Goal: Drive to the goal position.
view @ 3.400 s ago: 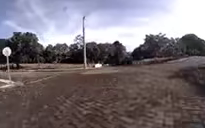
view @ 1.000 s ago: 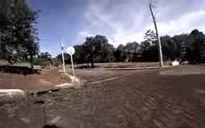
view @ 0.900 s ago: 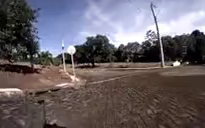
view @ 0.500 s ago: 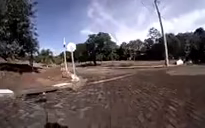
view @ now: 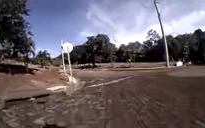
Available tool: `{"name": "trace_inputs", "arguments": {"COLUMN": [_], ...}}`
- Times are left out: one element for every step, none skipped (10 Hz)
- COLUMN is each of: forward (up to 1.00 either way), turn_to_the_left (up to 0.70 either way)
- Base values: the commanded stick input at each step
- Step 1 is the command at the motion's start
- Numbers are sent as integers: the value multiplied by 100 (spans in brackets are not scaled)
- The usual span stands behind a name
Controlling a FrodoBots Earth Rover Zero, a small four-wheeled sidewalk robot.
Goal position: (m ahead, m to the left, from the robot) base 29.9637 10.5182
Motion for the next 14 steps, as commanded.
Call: {"name": "trace_inputs", "arguments": {"forward": [100,100,100,100,100,100,100,100,100,100,100,100,100,100], "turn_to_the_left": [-13,-22,-27,-16,0,0,0,0,0,0,0,0,0,0]}}
